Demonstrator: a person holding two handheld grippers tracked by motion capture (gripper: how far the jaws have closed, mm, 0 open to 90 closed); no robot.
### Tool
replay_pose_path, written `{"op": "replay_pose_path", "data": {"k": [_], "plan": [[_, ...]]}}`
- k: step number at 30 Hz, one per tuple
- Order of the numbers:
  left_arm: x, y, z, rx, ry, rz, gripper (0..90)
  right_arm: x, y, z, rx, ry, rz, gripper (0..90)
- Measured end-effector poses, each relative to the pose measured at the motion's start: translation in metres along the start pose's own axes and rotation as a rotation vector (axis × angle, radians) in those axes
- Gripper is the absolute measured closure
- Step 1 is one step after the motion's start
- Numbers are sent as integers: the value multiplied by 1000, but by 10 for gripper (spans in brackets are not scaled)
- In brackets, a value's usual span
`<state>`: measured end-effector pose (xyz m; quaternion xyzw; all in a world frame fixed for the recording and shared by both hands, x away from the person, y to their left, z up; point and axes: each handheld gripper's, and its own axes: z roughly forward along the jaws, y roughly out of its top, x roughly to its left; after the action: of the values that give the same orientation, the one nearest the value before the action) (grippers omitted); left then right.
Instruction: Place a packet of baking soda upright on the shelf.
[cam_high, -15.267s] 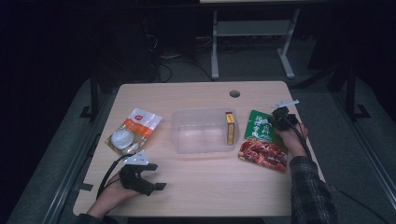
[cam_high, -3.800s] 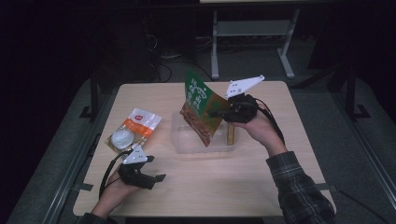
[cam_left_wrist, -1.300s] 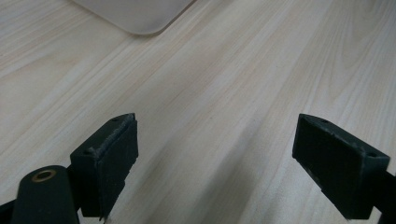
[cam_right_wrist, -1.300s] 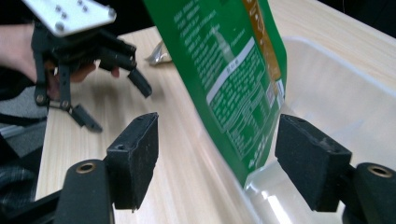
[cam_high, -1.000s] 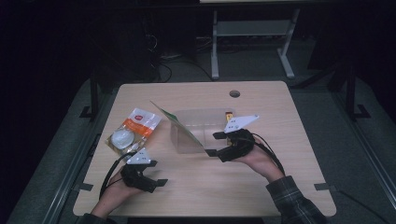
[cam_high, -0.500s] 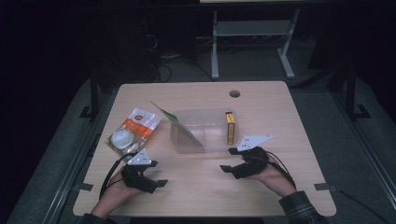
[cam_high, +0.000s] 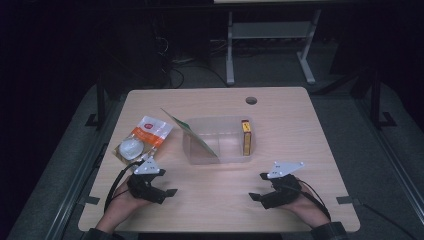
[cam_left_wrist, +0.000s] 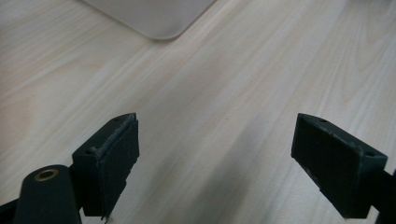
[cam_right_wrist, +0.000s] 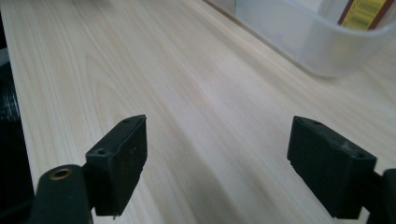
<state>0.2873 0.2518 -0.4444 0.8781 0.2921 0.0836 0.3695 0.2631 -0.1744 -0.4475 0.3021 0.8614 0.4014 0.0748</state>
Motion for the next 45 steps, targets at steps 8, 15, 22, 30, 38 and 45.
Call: {"op": "replay_pose_path", "data": {"k": [8,15,22,30,38,45], "plan": [[18,8,-11,-18,62,-19,147,2,-8,-1,8,-25,1,163],[40,15,-18,-35,113,-69,146,2,-7,2,18,-29,-3,163],[64,21,-26,-48,174,-96,142,3,-7,3,23,-26,-15,163],[103,22,-36,-86,251,-166,143,2,-6,8,33,-25,-18,163],[142,23,-39,-64,324,-205,147,1,-5,8,31,-24,-18,163],[181,15,-31,-38,340,-276,191,3,-2,12,23,-22,-1,163]]}}
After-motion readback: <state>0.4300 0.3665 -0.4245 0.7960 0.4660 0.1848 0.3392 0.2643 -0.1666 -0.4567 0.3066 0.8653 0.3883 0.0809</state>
